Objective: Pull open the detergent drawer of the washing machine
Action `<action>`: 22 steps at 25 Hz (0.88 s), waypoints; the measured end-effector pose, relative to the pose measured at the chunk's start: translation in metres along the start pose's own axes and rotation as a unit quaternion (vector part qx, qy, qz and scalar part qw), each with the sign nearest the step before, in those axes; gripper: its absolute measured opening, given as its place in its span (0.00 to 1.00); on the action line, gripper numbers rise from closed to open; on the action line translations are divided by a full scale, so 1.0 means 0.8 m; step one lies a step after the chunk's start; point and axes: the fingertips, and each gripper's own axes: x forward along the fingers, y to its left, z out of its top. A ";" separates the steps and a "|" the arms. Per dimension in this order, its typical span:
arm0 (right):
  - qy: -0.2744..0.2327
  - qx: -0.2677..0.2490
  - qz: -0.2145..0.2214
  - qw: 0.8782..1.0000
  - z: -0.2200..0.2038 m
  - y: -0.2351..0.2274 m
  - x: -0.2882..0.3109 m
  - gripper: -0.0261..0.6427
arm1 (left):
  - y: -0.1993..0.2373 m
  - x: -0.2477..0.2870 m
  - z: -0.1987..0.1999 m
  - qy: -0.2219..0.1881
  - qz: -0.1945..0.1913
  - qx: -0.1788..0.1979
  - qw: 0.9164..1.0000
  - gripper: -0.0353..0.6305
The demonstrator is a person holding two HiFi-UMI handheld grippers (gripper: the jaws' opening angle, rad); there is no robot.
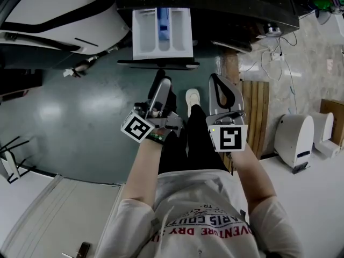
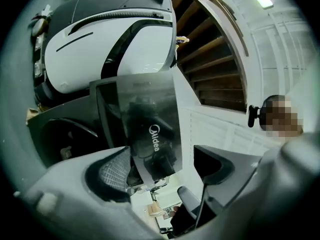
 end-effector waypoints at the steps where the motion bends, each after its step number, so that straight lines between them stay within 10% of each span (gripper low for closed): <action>1: -0.001 -0.001 0.001 1.000 0.004 0.002 -0.003 0.04 | -0.006 -0.003 0.001 0.004 0.008 0.014 1.000 0.62; 4: -0.004 0.000 0.005 1.000 0.018 0.008 -0.014 0.04 | -0.028 -0.011 0.012 0.013 0.024 0.064 0.998 0.29; 12: -0.011 0.012 0.029 0.999 0.061 0.018 -0.048 0.04 | -0.109 -0.026 0.039 0.038 0.019 0.188 0.981 0.06; 22: -0.064 -0.004 0.054 0.996 0.166 0.027 -0.104 0.04 | -0.260 -0.024 0.034 0.134 -0.048 0.397 0.907 0.06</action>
